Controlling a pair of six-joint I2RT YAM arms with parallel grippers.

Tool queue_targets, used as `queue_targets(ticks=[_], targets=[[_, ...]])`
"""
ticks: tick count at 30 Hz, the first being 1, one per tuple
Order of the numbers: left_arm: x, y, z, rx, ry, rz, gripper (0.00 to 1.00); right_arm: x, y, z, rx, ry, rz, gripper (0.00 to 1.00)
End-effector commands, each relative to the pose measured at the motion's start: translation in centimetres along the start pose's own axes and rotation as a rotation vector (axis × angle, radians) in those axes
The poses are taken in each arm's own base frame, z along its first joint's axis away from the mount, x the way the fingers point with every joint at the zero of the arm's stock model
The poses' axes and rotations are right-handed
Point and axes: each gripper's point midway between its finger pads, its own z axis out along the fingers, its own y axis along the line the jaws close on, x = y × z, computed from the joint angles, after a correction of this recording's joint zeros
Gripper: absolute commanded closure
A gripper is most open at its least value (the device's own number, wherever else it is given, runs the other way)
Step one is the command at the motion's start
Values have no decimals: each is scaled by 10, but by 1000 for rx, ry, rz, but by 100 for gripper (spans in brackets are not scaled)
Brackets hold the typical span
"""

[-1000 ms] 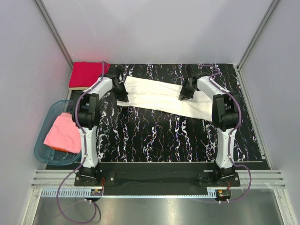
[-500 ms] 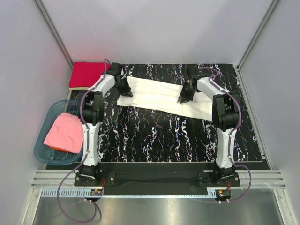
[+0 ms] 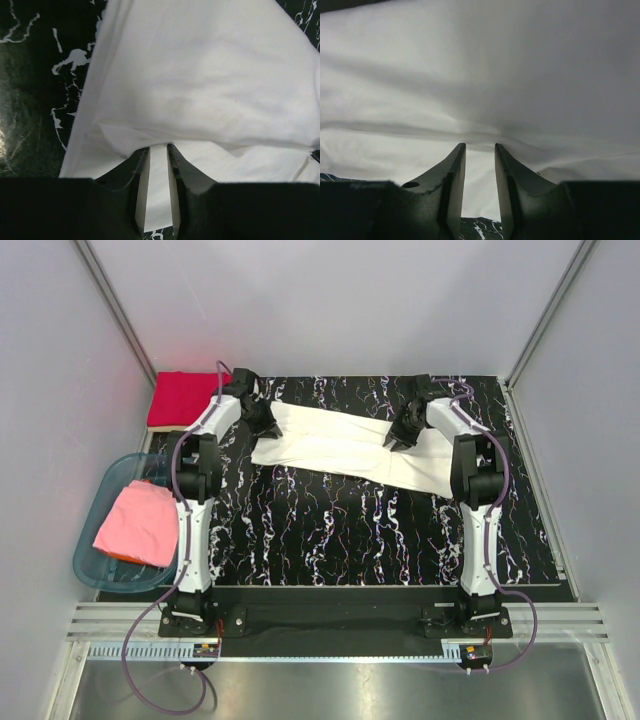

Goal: Fold and stack the t-shirts
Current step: Fold the tshirt

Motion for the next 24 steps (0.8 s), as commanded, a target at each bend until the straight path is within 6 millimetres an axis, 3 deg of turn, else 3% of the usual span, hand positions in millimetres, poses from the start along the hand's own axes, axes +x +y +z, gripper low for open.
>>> queue_targets(ticks=[1, 7, 11, 12, 13, 16, 17, 19, 20, 24], targets=[[-22, -10, -22, 28, -72, 40, 74, -15, 12, -10, -35, -27, -12, 62], [-11, -17, -53, 40, -80, 63, 73, -23, 25, -21, -65, -26, -30, 59], [9, -20, -64, 63, -38, 60, 73, -25, 35, -52, -92, -29, -63, 54], [19, -17, -62, 65, -10, 55, 71, -24, 37, -68, -105, -38, -70, 50], [18, -20, -65, 73, -15, 59, 70, -22, 30, -65, -93, -25, -60, 49], [37, -15, -58, 65, 29, 75, 65, -21, 12, -102, -105, -49, -23, 43], [40, -12, -55, 62, 42, 78, 64, -17, -14, -103, -78, -26, 25, 43], [46, -10, -50, 64, 62, 71, 64, -14, -30, -125, -83, -40, 65, 43], [48, -7, -46, 61, 72, 68, 64, -9, -60, -126, -49, -25, 129, 42], [50, 0, -39, 42, 80, 72, 64, -1, -114, -146, 28, -59, 208, 42]])
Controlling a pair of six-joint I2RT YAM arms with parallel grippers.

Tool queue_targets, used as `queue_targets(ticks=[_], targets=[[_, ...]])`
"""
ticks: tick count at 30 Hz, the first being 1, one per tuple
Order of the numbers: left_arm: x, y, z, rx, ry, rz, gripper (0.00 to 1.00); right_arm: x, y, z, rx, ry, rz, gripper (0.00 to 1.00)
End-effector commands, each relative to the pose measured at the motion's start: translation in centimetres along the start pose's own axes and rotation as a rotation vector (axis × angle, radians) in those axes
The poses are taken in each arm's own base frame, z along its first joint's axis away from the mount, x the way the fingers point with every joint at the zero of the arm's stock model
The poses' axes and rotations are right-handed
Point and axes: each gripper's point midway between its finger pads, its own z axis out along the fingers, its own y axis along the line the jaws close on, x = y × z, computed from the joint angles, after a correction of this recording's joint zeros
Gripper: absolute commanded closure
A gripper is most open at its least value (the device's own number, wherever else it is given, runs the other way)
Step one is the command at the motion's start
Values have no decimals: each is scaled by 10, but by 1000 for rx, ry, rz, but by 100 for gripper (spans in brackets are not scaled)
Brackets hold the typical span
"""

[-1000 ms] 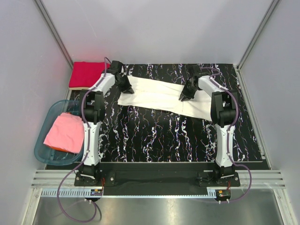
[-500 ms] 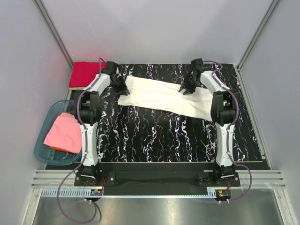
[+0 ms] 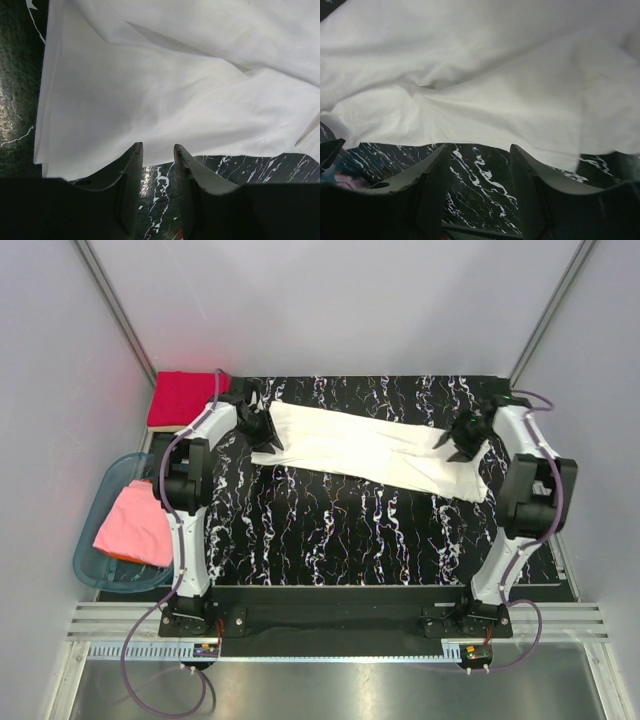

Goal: Fold and stack the t-shirts
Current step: Fold the tshirt

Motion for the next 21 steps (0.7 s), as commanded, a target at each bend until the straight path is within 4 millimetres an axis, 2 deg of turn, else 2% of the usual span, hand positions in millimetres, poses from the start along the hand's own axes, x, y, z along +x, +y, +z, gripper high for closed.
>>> queue_targets(ticks=[1, 3, 5, 9, 15, 17, 21], targets=[[-4, -3, 1, 27, -10, 34, 64, 1, -34, -25, 36, -36, 24, 42], [-4, -2, 2, 25, -9, 32, 64, -1, -49, -28, 50, -38, 55, 45], [-1, -5, 1, 36, -2, 29, 64, -1, -62, -28, 80, -48, 58, 44], [5, -19, -3, 73, 11, 36, 64, -13, -77, -11, 97, -57, 12, 39], [21, -57, -6, 134, 32, 84, 67, -43, -73, 6, 61, -101, -22, 44], [23, -64, -5, 145, 35, 93, 68, -54, -69, 7, 55, -120, -32, 44], [27, -72, -2, 158, 48, 99, 71, -63, -67, 18, 37, -111, -31, 48]])
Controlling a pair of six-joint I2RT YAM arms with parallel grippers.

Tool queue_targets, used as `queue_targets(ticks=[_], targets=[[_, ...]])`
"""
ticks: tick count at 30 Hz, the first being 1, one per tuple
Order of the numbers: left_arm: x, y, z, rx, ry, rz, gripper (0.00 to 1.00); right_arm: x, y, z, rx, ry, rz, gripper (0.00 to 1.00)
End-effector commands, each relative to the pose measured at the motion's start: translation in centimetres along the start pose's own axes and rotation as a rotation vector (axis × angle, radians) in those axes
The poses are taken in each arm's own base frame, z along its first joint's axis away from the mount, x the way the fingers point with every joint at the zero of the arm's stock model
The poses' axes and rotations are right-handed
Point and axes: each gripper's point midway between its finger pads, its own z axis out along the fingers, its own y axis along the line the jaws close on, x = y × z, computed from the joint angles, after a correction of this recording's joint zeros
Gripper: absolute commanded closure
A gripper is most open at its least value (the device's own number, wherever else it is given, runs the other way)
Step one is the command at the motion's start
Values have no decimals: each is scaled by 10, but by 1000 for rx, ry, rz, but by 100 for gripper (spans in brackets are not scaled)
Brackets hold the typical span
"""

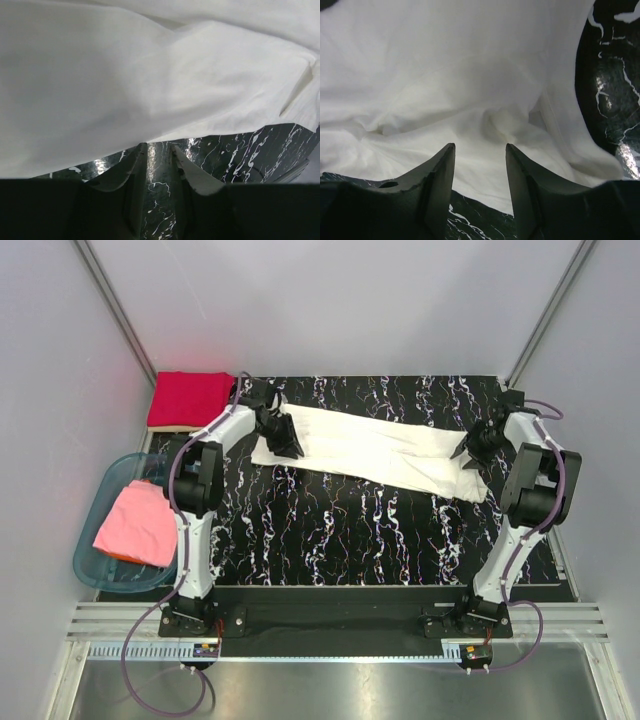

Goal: Fold and stack the t-shirts
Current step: Fold the tshirt

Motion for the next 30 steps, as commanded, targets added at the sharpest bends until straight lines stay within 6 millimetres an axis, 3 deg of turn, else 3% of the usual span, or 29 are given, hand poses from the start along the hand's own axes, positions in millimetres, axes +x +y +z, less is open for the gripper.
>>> queue_targets(ticks=[1, 13, 22, 30], targets=[[-12, -22, -12, 69, -37, 22, 71, -31, 15, -4, -52, -76, -43, 50], [-9, -11, 1, 45, -14, 0, 73, -29, 19, 9, -89, -48, -14, 61], [-6, 24, 14, -25, 10, -53, 75, -57, -11, 18, -70, -99, 175, 90], [-3, 48, 14, -77, 11, -61, 77, -60, -10, 31, -142, -59, 250, 92]])
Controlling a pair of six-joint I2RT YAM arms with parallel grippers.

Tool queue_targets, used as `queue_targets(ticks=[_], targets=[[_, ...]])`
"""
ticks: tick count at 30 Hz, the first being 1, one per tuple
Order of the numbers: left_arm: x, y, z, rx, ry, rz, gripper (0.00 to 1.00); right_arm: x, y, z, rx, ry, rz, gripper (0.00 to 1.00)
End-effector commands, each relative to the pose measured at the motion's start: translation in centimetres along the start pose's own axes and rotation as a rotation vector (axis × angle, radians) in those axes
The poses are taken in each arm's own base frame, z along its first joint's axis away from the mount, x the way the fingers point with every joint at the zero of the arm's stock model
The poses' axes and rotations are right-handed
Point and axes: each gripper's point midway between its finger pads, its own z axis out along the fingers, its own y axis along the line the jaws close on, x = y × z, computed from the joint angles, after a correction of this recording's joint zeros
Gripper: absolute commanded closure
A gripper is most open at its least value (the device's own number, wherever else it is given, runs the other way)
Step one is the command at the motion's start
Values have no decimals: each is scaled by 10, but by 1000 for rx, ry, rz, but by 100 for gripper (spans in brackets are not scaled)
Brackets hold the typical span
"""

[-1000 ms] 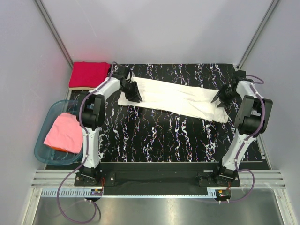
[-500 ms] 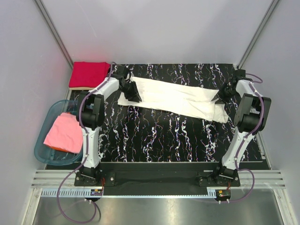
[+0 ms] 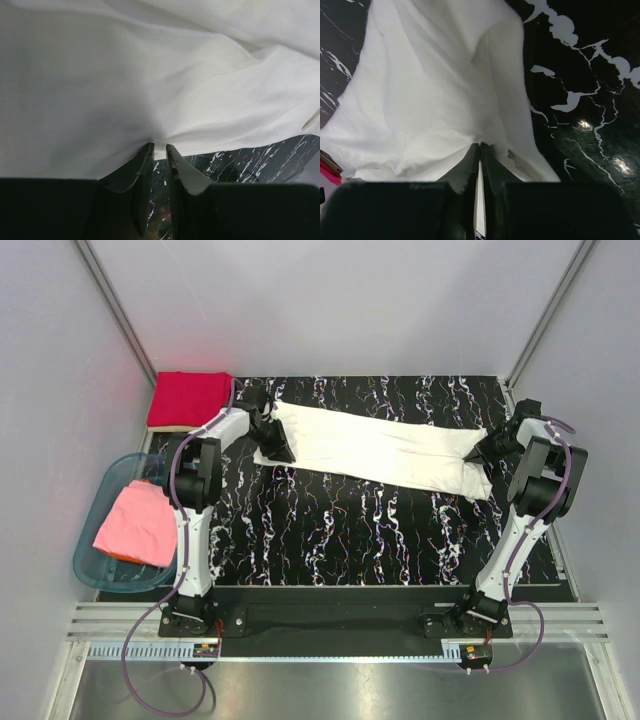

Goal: Fold and stack the t-shirts
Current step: Fold the tshirt

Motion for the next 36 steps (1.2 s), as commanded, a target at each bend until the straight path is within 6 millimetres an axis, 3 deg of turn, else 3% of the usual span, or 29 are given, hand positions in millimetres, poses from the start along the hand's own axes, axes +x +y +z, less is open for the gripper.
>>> queue_targets(ticks=[1, 3, 5, 7, 12, 15, 19, 22, 27, 29, 36], targets=[[-3, 17, -1, -53, -22, 17, 77, -15, 19, -5, -67, -42, 2, 91], [-3, 19, -3, -63, -26, 23, 77, -17, 15, -6, -71, -37, 14, 89], [-2, 21, -3, -68, -25, 27, 77, -16, 14, -7, -82, -29, 22, 78], [-4, 21, -9, -77, -35, 41, 77, -13, 16, -10, -100, -18, 13, 73], [-11, 7, -31, -60, -83, 81, 76, -3, 19, -39, -90, -20, -33, 57], [-11, -4, -40, -34, -95, 97, 74, 3, 18, -54, -80, -31, -91, 52], [-8, -23, -42, 31, -77, 108, 74, 14, 16, -53, -104, 2, -144, 53], [-6, -47, -40, 93, -67, 137, 74, 18, 12, -48, -103, 22, -150, 60], [7, -114, -29, 274, -49, 173, 72, 27, 10, -56, -95, 19, -125, 64], [18, -141, -19, 343, -38, 210, 66, 32, 7, -64, -75, 11, -113, 57], [58, -208, 19, 507, 8, 194, 60, 71, -11, -79, -49, 47, -59, 50]])
